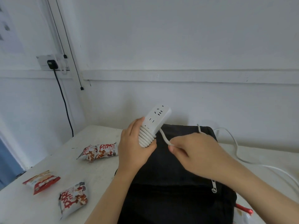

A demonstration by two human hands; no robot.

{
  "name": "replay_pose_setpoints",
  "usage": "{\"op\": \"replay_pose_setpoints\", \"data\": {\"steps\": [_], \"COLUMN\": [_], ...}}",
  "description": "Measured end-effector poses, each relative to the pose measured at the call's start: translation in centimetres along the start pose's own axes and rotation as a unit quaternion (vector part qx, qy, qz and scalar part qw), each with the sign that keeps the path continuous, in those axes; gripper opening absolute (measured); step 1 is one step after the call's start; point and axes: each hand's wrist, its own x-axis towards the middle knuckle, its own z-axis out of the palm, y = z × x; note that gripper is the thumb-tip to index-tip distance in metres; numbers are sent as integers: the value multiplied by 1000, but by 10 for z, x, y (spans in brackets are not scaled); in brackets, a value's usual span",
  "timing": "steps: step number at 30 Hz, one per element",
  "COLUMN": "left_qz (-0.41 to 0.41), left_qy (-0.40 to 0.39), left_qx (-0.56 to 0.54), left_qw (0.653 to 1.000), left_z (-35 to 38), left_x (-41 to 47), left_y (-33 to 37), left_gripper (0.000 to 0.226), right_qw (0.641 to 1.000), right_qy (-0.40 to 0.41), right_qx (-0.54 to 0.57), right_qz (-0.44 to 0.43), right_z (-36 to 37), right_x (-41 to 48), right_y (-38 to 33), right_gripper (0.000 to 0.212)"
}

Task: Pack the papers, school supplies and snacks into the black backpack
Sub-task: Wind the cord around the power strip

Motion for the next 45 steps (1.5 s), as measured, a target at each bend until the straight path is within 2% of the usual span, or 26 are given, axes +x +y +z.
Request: {"op": "replay_pose_setpoints", "data": {"steps": [3, 12, 18, 23, 26, 29, 34, 39, 42, 43, 45], "left_qz": [-9, -10, -4, -19, -35, -45, -35, -40, -45, -46, -47], "left_qy": [-18, -107, -125, -141, -162, -171, -194, -195, -188, -185, -183], "left_qx": [13, 10, -7, -50, -48, -58, -69, -61, -58, -58, -57], "left_qw": [1000, 994, 992, 989, 985, 982, 978, 978, 979, 980, 980], "left_z": [9, 39, 46, 46, 48, 48, 48, 48, 49, 49, 49], "left_x": [-2, -30, -39, -46, -43, -40, -40, -42, -42, -42, -42], "left_y": [-1, -17, -20, -20, -16, -17, -16, -15, -14, -14, -14], "left_gripper": [78, 80, 86, 74, 78, 79, 76, 82, 85, 84, 83], "right_qw": [999, 998, 999, 999, 992, 987, 985, 963, 944, 944, 965], "right_qy": [-27, -61, -48, -23, -55, -78, -89, -161, -204, -211, -200], "right_qx": [-12, -35, 4, 37, 115, 136, 145, 213, 256, 251, 167], "right_qz": [-22, -3, 5, 26, 20, -19, 3, 42, 37, 30, 8], "right_z": [14, 23, 27, 22, 19, 15, 9, -1, -7, -8, -6], "right_x": [-5, -25, -32, -41, -46, -52, -59, -55, -58, -60, -65], "right_y": [-6, 8, 20, 34, 45, 54, 59, 47, 35, 33, 30], "right_gripper": [37, 37, 34, 32, 20, 13, 13, 15, 13, 11, 4]}}
